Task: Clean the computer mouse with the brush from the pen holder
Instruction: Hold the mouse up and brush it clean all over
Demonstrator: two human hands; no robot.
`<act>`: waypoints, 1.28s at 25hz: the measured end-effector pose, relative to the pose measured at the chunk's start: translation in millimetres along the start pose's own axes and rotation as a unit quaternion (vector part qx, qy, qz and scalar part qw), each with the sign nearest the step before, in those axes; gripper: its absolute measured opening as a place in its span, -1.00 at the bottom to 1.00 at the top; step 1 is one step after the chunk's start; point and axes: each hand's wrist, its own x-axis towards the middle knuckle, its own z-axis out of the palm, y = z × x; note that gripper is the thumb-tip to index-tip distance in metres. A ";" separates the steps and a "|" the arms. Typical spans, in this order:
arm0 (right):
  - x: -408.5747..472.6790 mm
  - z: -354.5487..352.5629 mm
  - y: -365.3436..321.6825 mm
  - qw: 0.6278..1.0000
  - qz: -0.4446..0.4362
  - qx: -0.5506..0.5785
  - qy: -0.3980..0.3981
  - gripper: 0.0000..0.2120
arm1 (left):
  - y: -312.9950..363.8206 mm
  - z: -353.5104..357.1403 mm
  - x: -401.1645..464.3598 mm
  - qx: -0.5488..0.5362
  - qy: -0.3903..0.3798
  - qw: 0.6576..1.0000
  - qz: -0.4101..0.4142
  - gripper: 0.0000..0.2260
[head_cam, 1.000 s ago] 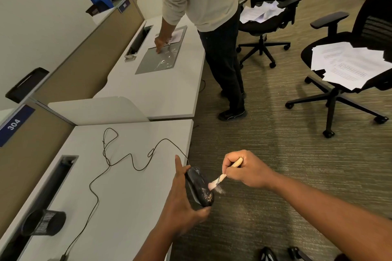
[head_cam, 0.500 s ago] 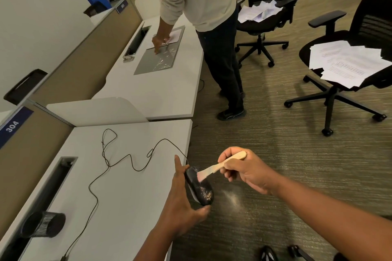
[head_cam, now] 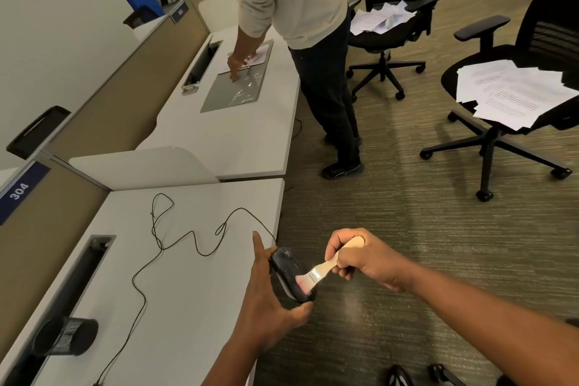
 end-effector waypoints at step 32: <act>-2.0 -9.8 11.5 0.996 -0.005 -0.003 0.084 -0.82 | 8.2 -4.6 -9.7 0.005 0.010 1.000 0.010 0.38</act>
